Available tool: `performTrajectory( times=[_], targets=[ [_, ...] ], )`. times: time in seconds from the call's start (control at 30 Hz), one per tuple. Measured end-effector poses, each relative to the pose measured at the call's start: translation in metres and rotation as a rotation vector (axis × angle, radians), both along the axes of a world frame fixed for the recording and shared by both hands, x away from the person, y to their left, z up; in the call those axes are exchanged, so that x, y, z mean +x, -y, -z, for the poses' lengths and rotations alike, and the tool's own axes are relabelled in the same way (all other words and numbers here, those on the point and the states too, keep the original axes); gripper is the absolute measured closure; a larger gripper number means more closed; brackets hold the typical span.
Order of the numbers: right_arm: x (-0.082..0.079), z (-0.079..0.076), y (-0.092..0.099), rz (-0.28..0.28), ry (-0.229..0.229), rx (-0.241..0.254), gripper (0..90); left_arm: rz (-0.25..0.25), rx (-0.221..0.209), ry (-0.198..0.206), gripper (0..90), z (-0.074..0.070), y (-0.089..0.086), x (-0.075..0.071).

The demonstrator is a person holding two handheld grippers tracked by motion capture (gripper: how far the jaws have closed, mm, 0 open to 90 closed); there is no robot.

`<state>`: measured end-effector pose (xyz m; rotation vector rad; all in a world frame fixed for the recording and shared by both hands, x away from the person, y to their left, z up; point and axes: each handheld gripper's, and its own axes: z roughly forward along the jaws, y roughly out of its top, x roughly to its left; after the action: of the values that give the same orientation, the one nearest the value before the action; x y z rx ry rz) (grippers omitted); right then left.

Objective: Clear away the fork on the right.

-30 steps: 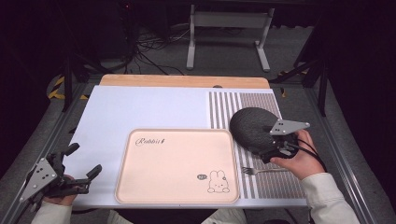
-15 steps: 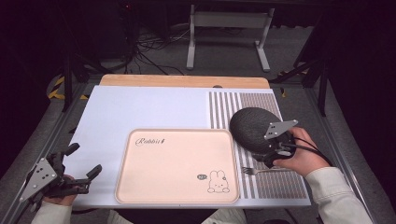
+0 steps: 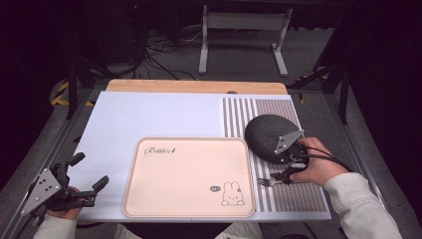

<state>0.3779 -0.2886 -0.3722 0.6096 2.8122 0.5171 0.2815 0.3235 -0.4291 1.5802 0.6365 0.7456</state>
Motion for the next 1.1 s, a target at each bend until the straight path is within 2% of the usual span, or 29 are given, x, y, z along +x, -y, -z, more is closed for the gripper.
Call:
performTrajectory(
  times=[0.13,0.33,0.53,0.63,0.73,0.97,1.1],
  targets=[
    [0.002,0.005,-0.001,-0.008,-0.026,-0.037,13.6,0.001,0.001,0.002,0.5,0.0,0.0,0.0],
    [0.002,0.008,-0.001,-0.012,-0.053,-0.059,13.7,0.001,0.001,0.002,0.5,0.0,0.0,0.0],
    [0.002,0.009,0.001,-0.004,-0.061,-0.069,13.9,0.001,0.0,0.002,0.5,0.0,0.0,0.0],
    [0.003,0.011,0.002,-0.038,-0.062,-0.04,17.5,0.001,0.003,-0.003,0.5,0.0,0.0,0.0],
    [0.004,0.016,0.003,-0.082,-0.059,-0.041,17.1,0.002,0.005,-0.003,0.5,0.0,0.0,0.0],
    [0.003,0.025,0.001,-0.095,-0.087,-0.049,21.5,0.002,0.006,-0.004,0.5,0.0,0.0,0.0],
    [0.002,0.029,0.001,-0.088,-0.119,-0.059,23.6,0.003,0.007,-0.006,0.5,0.0,0.0,0.0]
  ],
)
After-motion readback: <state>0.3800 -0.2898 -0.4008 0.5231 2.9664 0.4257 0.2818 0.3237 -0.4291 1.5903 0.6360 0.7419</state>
